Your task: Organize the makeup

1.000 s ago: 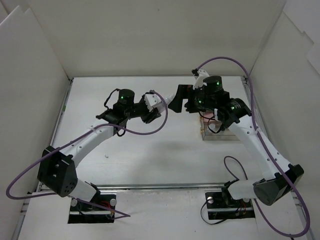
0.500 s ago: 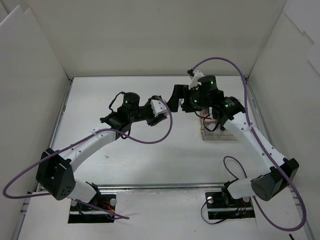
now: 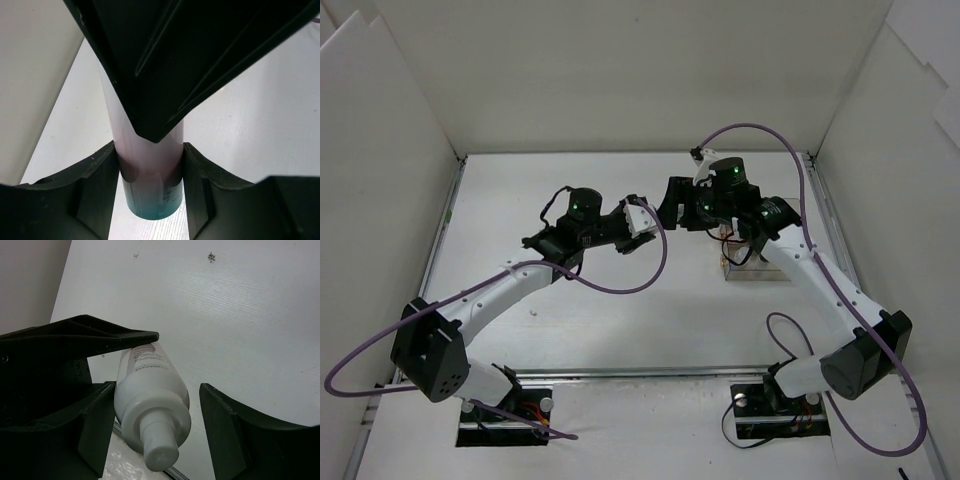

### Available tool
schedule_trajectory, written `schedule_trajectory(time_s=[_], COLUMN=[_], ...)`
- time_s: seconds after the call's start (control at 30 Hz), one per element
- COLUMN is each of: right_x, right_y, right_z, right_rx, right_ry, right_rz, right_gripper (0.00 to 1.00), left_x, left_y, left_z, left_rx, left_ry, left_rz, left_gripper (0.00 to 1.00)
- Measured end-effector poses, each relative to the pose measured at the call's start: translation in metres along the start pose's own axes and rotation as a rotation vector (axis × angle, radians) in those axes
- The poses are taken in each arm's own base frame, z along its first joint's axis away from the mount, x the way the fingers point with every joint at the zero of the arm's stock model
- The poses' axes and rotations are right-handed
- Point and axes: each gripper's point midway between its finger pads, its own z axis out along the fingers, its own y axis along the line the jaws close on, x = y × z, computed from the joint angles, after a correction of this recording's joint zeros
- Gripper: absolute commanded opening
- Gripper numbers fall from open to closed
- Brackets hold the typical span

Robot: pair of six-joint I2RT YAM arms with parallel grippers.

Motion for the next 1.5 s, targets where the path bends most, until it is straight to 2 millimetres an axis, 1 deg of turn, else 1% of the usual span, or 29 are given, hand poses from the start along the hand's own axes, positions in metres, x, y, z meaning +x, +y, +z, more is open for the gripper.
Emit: schedule_trajectory(time_s=[0.03, 0.1, 0.13, 0.2, 0.23, 0.3, 0.33, 0.37, 0.4, 0.43, 0.47, 0.5, 0.53, 0.57, 0.7, 0.77, 0.87, 0.9, 0.97, 1.03, 1.1, 1.2, 1.27, 1.33, 1.4, 1.5], right_x=[0.001, 0.001, 0.001, 0.003, 0.003, 0.004, 0.004, 0.005, 0.005, 0.005, 0.005, 0.005, 0.005, 0.005, 0.007, 0.004, -0.003, -0.005, -0.009, -0.013, -0.023, -0.033, -0.036, -0.036, -0.035, -0.033], right_y=[0.002, 0.003, 0.004, 0.006, 0.006, 0.008, 0.008, 0.008, 0.008, 0.008, 0.007, 0.007, 0.007, 0.006, -0.004, -0.015, -0.035, -0.041, -0.056, -0.073, -0.091, -0.117, -0.136, -0.155, -0.173, -0.198], right_z=[0.000, 0.001, 0.001, 0.002, 0.002, 0.002, 0.003, 0.003, 0.003, 0.003, 0.004, 0.004, 0.004, 0.004, 0.004, 0.000, -0.012, -0.017, -0.032, -0.051, -0.074, -0.111, -0.136, -0.158, -0.175, -0.190], right_rx=[-0.005, -0.009, -0.012, -0.021, -0.021, -0.026, -0.027, -0.028, -0.028, -0.028, -0.028, -0.027, -0.028, -0.021, 0.003, 0.032, 0.100, 0.123, 0.181, 0.269, 0.359, 0.503, 0.609, 0.709, 0.793, 0.890], right_ry=[0.002, 0.000, 0.000, 0.004, 0.006, 0.009, 0.010, 0.012, 0.013, 0.014, 0.014, 0.015, 0.012, 0.010, 0.017, 0.012, -0.013, -0.022, -0.039, -0.051, -0.088, -0.140, -0.169, -0.188, -0.192, -0.185], right_rz=[-0.001, -0.003, -0.004, -0.007, -0.005, -0.004, -0.003, -0.003, -0.003, -0.003, -0.004, -0.005, -0.008, -0.013, -0.014, -0.012, -0.019, -0.025, -0.036, -0.056, -0.068, -0.074, -0.068, -0.052, -0.026, 0.010], right_gripper=[0.57, 0.53, 0.48, 0.41, 0.33, 0.22, 0.10, 0.05, 0.00, 0.00, 0.00, 0.00, 0.00, 0.00, 0.00, 0.00, 0.00, 0.00, 0.00, 0.00, 0.00, 0.00, 0.00, 0.00, 0.00, 0.00], left_x=[0.000, 0.001, 0.001, 0.002, 0.002, 0.003, 0.003, 0.004, 0.004, 0.005, 0.005, 0.005, 0.005, 0.003, -0.002, -0.004, -0.001, 0.000, 0.004, 0.008, 0.010, 0.009, 0.012, 0.021, 0.027, 0.034], left_y=[0.000, -0.001, -0.002, -0.003, -0.003, -0.003, -0.003, -0.003, -0.003, -0.003, -0.003, -0.003, -0.003, -0.003, 0.000, 0.005, 0.015, 0.015, 0.020, 0.026, 0.032, 0.049, 0.057, 0.062, 0.069, 0.077], left_z=[0.000, 0.000, 0.001, 0.001, 0.001, 0.001, 0.001, 0.001, 0.001, 0.002, 0.002, 0.002, 0.002, 0.002, -0.004, -0.008, -0.017, -0.020, -0.031, -0.044, -0.057, -0.083, -0.101, -0.117, -0.128, -0.140], left_rx=[0.001, 0.003, 0.006, 0.008, 0.007, 0.004, 0.004, 0.004, 0.002, 0.001, -0.001, -0.005, -0.009, -0.013, -0.061, -0.098, -0.175, -0.188, -0.247, -0.317, -0.384, -0.513, -0.603, -0.681, -0.735, -0.791], left_ry=[0.002, 0.002, 0.003, 0.005, 0.007, 0.008, 0.009, 0.009, 0.009, 0.010, 0.011, 0.012, 0.010, 0.004, -0.010, -0.007, 0.013, 0.018, 0.039, 0.058, 0.071, 0.080, 0.092, 0.129, 0.167, 0.230], left_rz=[0.004, 0.008, 0.010, 0.013, 0.015, 0.017, 0.018, 0.018, 0.018, 0.017, 0.016, 0.015, 0.016, 0.020, 0.020, 0.014, -0.001, -0.006, -0.026, -0.064, -0.115, -0.199, -0.274, -0.366, -0.435, -0.528], left_gripper=[0.00, 0.00, 0.00, 0.00, 0.00, 0.00, 0.00, 0.00, 0.06, 0.16, 0.39, 0.51, 0.83, 0.99, 1.00, 1.00, 0.99, 1.00, 1.00, 1.00, 1.00, 1.00, 1.00, 1.00, 0.99, 1.00])
